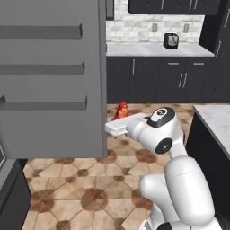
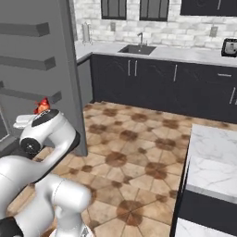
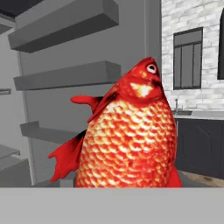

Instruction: Transport the fish from the fridge to the microwave and turn on the microwave.

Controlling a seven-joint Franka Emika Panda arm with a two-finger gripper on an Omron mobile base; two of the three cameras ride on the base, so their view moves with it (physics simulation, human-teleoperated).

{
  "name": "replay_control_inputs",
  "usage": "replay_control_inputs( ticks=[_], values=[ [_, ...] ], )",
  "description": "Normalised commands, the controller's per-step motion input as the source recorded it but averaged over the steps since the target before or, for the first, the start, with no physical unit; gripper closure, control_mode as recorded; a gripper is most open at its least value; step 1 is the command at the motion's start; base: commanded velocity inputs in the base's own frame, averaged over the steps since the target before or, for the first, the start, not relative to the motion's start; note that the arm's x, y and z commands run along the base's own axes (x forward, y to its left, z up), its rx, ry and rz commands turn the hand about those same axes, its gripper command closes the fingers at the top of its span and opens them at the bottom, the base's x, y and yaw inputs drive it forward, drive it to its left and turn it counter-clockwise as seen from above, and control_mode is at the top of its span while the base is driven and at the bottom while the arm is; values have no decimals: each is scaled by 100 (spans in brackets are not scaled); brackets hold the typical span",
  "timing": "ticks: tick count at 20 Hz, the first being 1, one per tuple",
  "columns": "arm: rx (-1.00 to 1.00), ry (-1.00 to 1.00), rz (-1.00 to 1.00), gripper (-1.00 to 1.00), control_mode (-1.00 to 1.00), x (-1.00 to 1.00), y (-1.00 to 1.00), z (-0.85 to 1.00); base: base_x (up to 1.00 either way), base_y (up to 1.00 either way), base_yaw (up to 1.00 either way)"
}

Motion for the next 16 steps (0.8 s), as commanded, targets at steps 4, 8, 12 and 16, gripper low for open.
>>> replay_control_inputs(
  ticks=[4, 8, 12, 16],
  values=[
    [0, 0, 0, 100, 100, 0, 0, 0, 0, 0, -23],
    [0, 0, 0, 100, 100, 0, 0, 0, 0, -1, -17],
    [0, 0, 0, 100, 100, 0, 0, 0, 0, -4, -14],
    [0, 0, 0, 100, 100, 0, 0, 0, 2, -14, -14]
  ],
)
